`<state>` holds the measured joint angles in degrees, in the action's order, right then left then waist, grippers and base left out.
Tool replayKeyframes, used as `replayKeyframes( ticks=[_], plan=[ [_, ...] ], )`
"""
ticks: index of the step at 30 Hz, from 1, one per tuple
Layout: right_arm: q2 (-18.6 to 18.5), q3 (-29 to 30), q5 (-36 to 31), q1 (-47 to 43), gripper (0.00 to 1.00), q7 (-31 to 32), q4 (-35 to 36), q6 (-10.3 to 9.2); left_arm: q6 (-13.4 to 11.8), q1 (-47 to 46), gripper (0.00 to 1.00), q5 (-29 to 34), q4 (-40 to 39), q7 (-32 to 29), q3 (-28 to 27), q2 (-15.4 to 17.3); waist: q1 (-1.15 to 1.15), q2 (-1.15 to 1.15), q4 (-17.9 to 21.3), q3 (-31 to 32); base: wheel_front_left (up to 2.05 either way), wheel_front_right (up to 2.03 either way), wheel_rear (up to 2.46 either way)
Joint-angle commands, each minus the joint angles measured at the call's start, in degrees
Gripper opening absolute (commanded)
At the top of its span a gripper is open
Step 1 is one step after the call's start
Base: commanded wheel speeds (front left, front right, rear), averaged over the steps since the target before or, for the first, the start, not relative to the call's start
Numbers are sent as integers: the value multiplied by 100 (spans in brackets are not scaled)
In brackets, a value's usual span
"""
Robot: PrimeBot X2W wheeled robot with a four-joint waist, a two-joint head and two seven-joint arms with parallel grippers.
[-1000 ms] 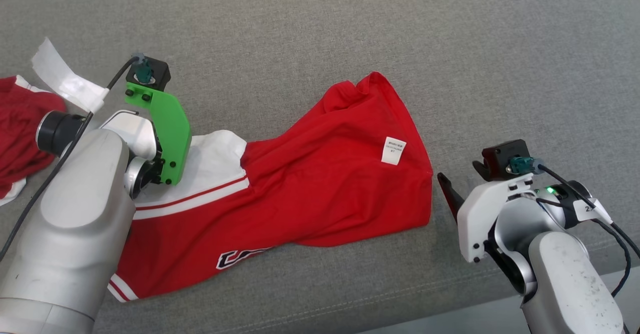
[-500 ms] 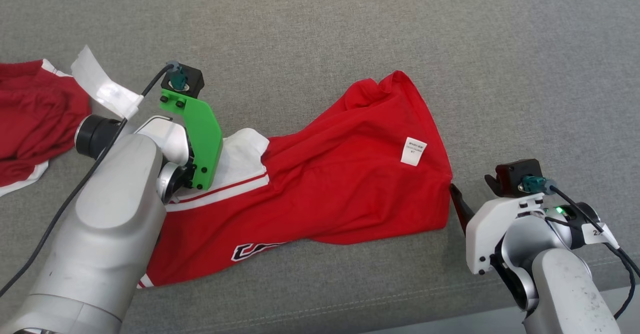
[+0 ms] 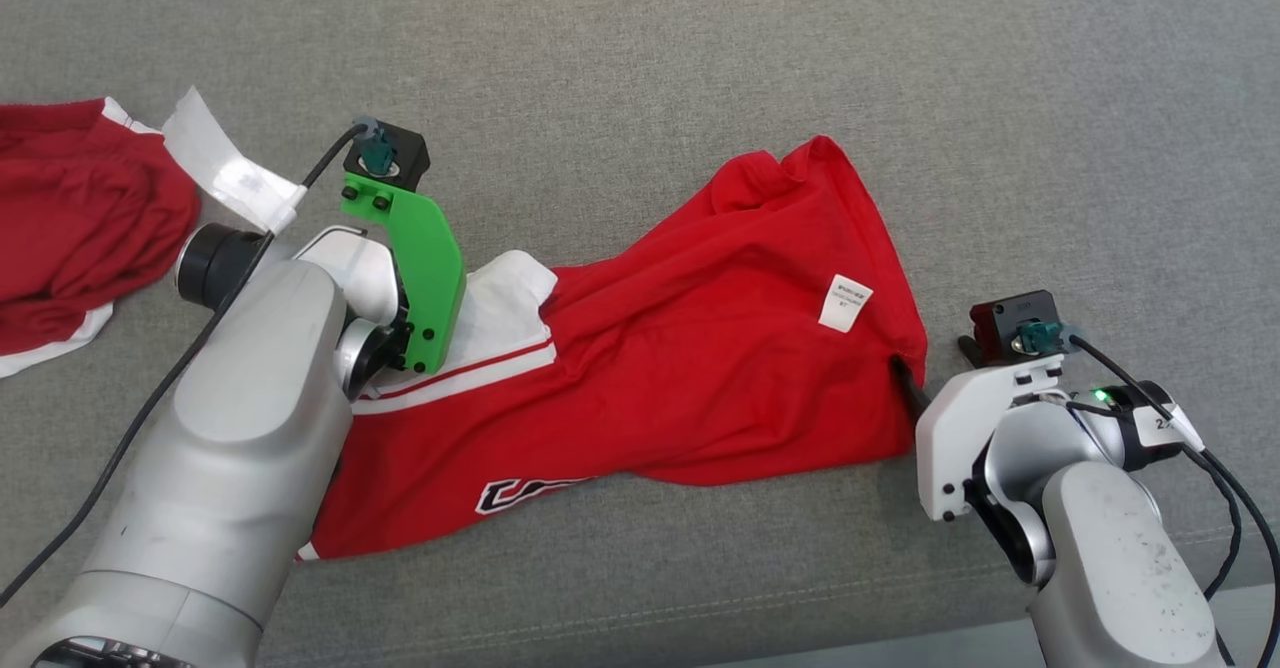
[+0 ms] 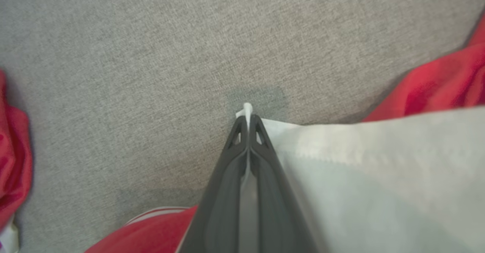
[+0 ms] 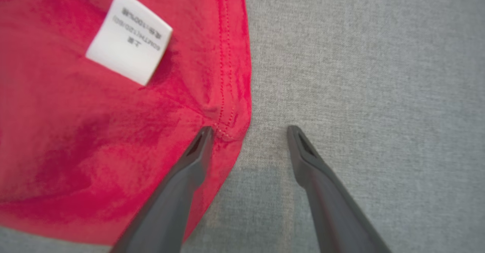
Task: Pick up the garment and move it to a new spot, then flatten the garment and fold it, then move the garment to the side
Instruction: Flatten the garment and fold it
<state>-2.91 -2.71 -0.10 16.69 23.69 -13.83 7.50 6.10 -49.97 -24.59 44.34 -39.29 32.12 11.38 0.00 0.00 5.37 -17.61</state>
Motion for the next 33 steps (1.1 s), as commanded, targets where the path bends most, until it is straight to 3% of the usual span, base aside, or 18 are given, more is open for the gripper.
replayKeyframes(
  ticks=[1, 3, 5, 6, 9, 11, 12, 14, 15, 25, 33],
  plan=[
    [-2, -7, 43, 64, 100, 15, -58, -2, 25, -78, 0, -5, 34, 21, 24, -13, 0, 0, -20, -24, 0, 0, 0],
    [0, -34, 117, 86, 100, 20, -160, -2, 31, -103, 0, -22, 72, 54, 39, -22, 0, 0, -30, -38, 0, 0, 0],
    [1, -49, 170, 101, 69, 4, -239, -2, 35, -134, 0, -29, 102, 123, 50, -24, 0, 0, -38, -53, 0, 0, 0],
    [2, -23, 187, 91, 46, 22, -341, -3, 39, -166, 0, -41, 139, 172, 63, -33, 0, 0, -49, -63, 0, 0, 0],
    [-9, 40, 397, 107, 36, 61, -516, -5, 36, -195, 0, -63, 210, 235, 65, -48, 0, 0, -75, -75, 0, 0, 0],
    [-5, 60, 410, 132, 39, 76, -589, -5, 40, -222, 0, -81, 254, 283, 68, -54, 0, 0, -93, -79, 0, 0, 0],
    [-5, 85, 439, 147, 33, 90, -636, -6, 43, -226, 0, -92, 284, 298, 75, -58, 0, 0, -100, -75, 0, 0, 0],
    [-7, 119, 364, 171, 5, 90, -694, -7, 52, -231, 0, -93, 340, 341, 98, -66, 0, 0, -115, -57, 0, 0, 0],
    [-8, 133, 347, 188, 0, 79, -715, -7, 53, -230, 0, -98, 355, 383, 99, -66, 0, 0, -124, -46, 0, 0, 0],
    [-1, 281, 684, 334, 0, -267, -356, -5, 76, -268, 0, -355, 228, 1409, -140, -104, 0, 0, -198, 215, 0, 0, 0],
    [-7, 431, 1152, 611, 0, -226, -2, -4, 95, -287, 0, -809, -48, 2577, -664, -107, 0, 0, -205, 553, 0, 0, 0]
  ],
)
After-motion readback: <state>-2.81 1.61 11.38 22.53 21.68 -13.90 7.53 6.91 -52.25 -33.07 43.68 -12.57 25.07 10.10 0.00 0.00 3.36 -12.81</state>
